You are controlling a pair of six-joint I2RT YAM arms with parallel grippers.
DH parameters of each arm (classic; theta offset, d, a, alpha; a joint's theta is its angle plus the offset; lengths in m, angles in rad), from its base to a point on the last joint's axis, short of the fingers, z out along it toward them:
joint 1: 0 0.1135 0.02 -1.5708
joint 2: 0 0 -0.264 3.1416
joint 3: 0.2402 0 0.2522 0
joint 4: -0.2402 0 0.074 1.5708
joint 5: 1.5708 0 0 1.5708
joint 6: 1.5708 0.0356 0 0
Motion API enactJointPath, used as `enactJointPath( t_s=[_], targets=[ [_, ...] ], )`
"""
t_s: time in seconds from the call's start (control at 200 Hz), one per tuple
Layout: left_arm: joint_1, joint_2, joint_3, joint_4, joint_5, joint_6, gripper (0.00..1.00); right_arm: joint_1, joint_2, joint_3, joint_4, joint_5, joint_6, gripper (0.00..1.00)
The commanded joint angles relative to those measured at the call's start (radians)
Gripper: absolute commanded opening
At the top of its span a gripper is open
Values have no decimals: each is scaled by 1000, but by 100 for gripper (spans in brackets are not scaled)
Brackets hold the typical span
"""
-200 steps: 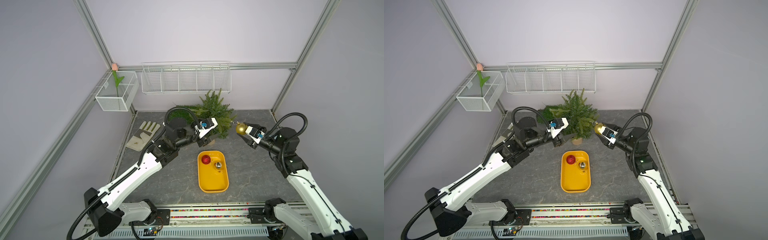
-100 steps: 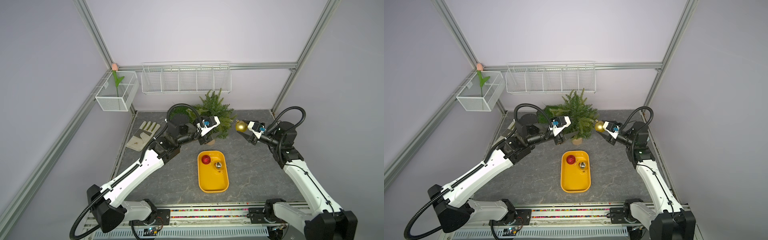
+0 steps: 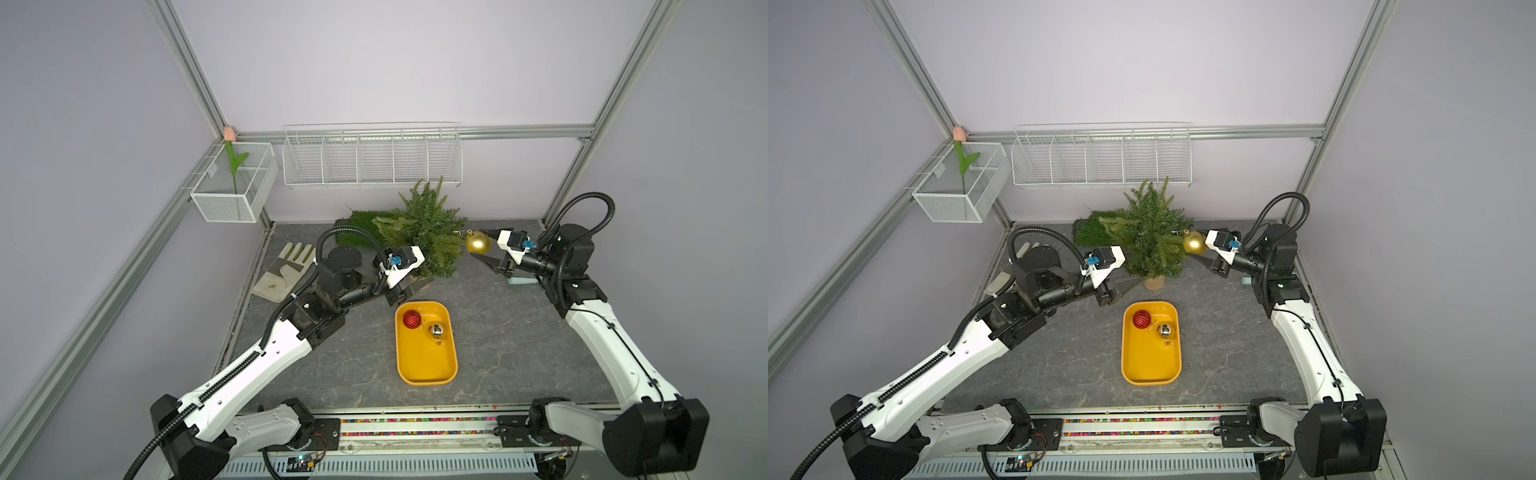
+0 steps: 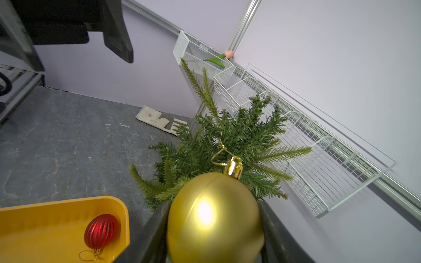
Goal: Decorate the small christmas tree with ornaments
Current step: Hang an ornament on the christmas tree.
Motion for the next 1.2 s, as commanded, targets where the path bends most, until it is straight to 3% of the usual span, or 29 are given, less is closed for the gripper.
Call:
enactJointPath(
  t_s=[0.0, 0.69, 1.195],
  targets=[
    [3, -26, -28, 24, -23, -31, 65, -3, -14, 13, -89, -83, -9, 57],
    [3, -68, -73, 38, -34, -84, 66, 18, 7, 18, -273, -50, -116, 57],
    [4, -72, -65, 35, -32, -96, 66, 26, 24, 12, -227, 12, -96, 57]
  ],
)
